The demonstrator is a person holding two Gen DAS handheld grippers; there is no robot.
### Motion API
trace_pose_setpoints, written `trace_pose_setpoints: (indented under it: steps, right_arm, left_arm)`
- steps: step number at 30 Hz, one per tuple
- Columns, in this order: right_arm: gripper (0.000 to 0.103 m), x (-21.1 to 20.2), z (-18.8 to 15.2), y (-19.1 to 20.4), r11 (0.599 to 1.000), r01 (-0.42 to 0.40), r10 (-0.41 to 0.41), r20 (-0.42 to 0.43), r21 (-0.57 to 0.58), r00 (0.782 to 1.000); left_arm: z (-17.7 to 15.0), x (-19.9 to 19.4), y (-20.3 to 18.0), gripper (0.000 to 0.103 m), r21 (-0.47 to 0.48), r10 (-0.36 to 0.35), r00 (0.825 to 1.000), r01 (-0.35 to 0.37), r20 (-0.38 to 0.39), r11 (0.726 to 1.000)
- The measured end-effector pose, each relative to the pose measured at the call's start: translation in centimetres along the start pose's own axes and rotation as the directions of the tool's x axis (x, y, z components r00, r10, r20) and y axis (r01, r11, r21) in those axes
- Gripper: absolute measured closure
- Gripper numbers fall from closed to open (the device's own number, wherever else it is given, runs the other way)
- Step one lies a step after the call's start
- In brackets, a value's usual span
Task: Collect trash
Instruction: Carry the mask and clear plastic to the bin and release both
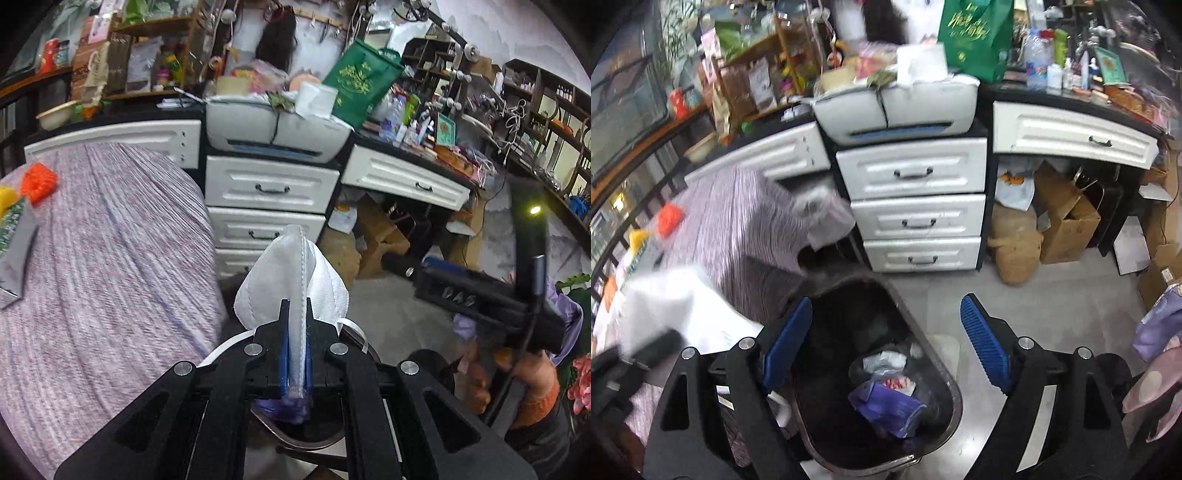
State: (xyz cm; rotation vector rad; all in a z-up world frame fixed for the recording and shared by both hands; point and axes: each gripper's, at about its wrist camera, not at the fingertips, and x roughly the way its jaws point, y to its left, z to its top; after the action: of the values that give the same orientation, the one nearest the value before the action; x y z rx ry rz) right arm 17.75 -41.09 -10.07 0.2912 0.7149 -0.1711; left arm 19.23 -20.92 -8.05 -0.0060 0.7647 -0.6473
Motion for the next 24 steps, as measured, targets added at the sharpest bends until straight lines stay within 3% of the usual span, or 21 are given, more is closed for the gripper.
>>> trace_pose_setpoints:
  steps: [8, 15, 20, 21, 23, 24]
  right_arm:
    - [0.018, -2.8, 0.6, -1.1, 0.998, -0.032, 0.026, 0.107, 0.054, 0.994]
    - [0.018, -4.4, 1.2, -1.4, 0.998, -0.030, 0.021, 0.170, 0.053, 0.985]
    - [0.016, -5.3, 1.3, -1.4, 0.999, -0.037, 0.028, 0.208, 0.038, 0.978]
    - [0.015, -5.4, 1.3, -1.5, 0.998, -0.041, 0.032, 0.211, 0.037, 0.977]
    - [0.012, -5.6, 1.3, -1.4, 0.998, -0.045, 0.036, 0.224, 0.038, 0.974]
    - [0.012, -5.7, 1.3, -1.4, 0.998, -0.047, 0.038, 0.226, 0.037, 0.973]
  left_arm:
    - [-0.2, 4.2, -0.7, 0.096, 0.014, -0.030, 0.990, 0.032, -0.138, 0.999]
    - [-1.6, 7.1, -1.1, 0.096, 0.006, -0.052, 0.964, 0.055, -0.261, 0.998]
    - [-1.8, 8.2, -1.1, 0.093, -0.008, -0.068, 0.951, 0.068, -0.303, 0.998]
    - [-2.0, 8.2, -1.1, 0.088, -0.013, -0.075, 0.948, 0.074, -0.310, 0.997]
    - [-1.9, 8.6, -1.3, 0.067, -0.013, -0.073, 0.948, 0.073, -0.310, 0.997]
    - [-1.9, 8.4, -1.3, 0.049, -0.015, -0.072, 0.951, 0.071, -0.299, 0.997]
